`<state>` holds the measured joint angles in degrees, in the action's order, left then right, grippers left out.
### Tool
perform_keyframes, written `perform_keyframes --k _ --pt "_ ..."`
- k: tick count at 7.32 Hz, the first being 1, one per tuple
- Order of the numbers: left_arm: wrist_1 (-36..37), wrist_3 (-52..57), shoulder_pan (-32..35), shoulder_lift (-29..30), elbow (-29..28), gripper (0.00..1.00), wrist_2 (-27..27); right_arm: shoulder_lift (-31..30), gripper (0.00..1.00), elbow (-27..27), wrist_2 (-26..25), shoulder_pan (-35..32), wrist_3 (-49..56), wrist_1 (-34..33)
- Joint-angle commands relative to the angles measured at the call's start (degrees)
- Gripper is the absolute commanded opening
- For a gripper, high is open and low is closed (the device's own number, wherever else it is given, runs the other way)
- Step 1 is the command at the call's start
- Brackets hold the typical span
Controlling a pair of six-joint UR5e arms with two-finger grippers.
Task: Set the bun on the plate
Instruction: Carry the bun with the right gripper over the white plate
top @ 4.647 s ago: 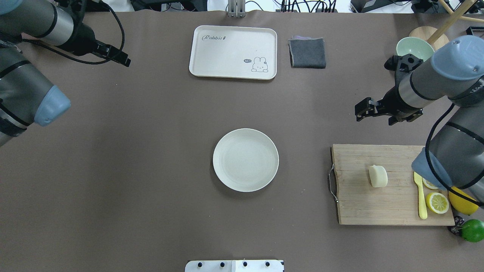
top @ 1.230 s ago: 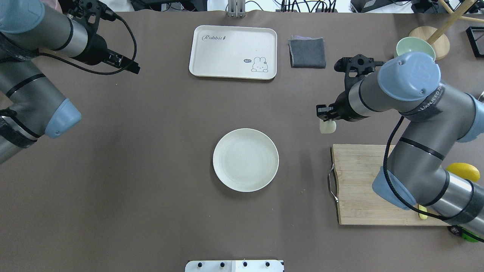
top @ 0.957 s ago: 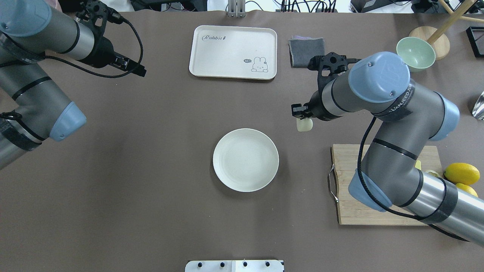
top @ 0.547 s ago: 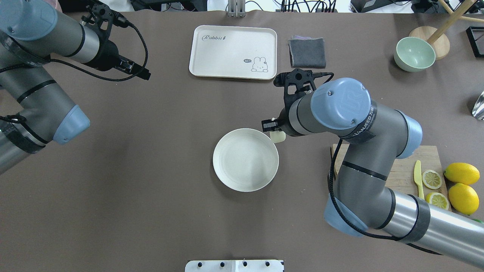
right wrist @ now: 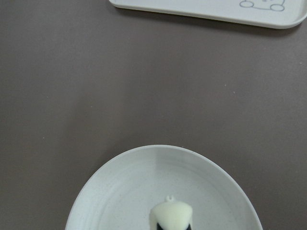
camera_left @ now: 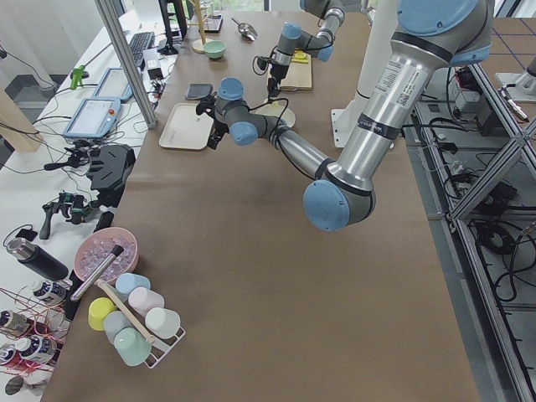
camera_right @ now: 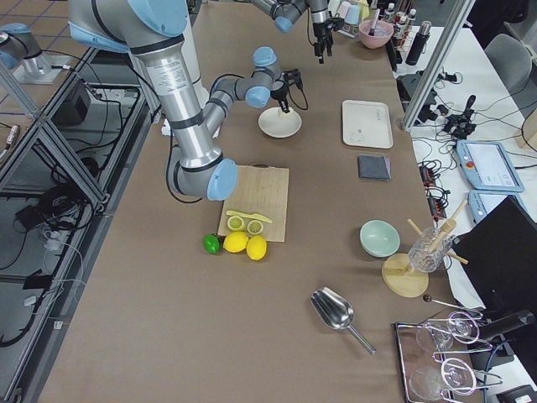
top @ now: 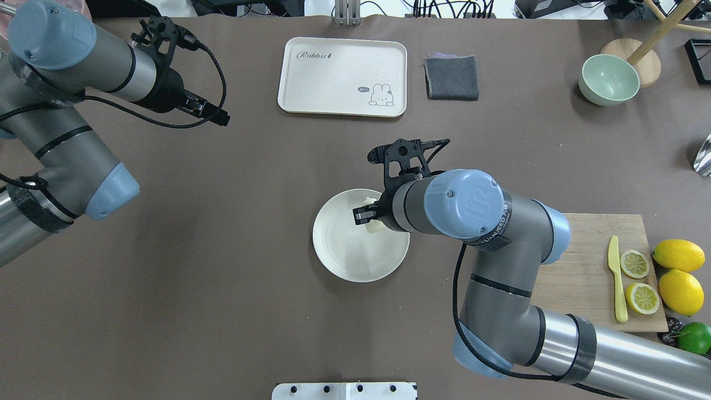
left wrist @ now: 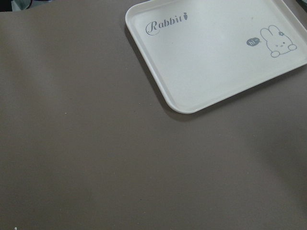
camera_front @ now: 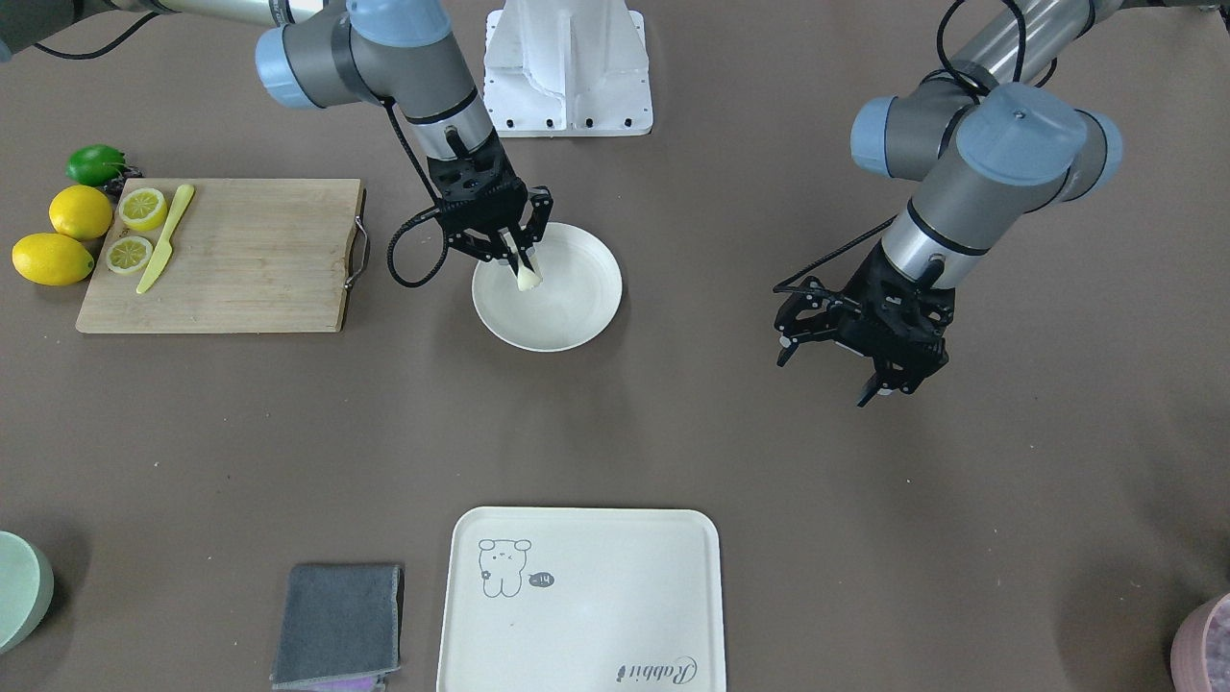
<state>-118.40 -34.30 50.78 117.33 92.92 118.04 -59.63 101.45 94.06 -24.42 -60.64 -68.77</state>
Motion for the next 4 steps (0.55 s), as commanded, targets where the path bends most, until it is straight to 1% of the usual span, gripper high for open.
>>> perform_keyframes --k 1,2,3,4 --pt "-0.86 -0.15 -0.5 -0.08 -0.28 0.98 -0.09 1.61 0.0 -4.14 -2.21 1.83 0.0 2.59" --pt "-0.86 -0.15 -0.86 -0.08 -0.28 0.98 -0.87 4.58 0.09 -6.68 -2.22 2.09 -0.44 2.42" --pt "-0.95 -0.15 -0.95 -0.17 -0.28 0.98 -1.66 5.57 0.41 -8.36 -2.13 2.27 -0.53 2.5" --pt "-0.95 -0.15 -0.95 -0.34 -0.28 0.98 -1.67 5.49 0.99 -8.38 -2.13 2.36 -0.09 2.68"
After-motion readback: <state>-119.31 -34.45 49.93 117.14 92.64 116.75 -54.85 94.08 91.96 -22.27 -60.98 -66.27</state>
